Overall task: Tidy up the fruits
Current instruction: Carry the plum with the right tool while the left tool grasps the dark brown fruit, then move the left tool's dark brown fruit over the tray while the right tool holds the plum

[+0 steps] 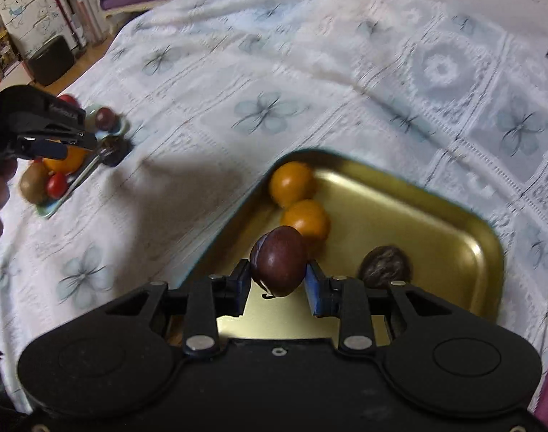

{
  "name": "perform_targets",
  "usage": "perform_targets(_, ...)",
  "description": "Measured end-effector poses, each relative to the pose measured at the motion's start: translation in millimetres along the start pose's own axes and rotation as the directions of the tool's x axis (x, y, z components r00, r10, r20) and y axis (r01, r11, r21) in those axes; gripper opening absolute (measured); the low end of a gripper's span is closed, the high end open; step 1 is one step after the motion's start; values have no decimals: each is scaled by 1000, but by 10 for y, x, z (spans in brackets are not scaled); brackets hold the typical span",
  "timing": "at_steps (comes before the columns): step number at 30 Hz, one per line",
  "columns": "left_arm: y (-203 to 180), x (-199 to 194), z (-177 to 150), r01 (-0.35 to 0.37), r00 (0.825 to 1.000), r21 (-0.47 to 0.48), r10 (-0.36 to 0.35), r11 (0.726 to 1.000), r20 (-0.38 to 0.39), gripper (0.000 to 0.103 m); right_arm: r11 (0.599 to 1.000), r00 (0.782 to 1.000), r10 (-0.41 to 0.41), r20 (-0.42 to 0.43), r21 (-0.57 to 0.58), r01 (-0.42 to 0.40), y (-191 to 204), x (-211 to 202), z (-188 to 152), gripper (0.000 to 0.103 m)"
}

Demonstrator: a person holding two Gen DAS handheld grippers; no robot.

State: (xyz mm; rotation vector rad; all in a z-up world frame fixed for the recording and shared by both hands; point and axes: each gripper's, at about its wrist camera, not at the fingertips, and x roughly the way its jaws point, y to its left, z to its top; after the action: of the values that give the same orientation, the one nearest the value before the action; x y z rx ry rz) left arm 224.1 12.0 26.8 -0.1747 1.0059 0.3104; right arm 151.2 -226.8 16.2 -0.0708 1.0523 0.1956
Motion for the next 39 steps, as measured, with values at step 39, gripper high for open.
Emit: perform_targets(39,-420,34,-215,-69,996,157,77,985,-50,52,995,994,75,-77,75,-69,-219,241,45,32)
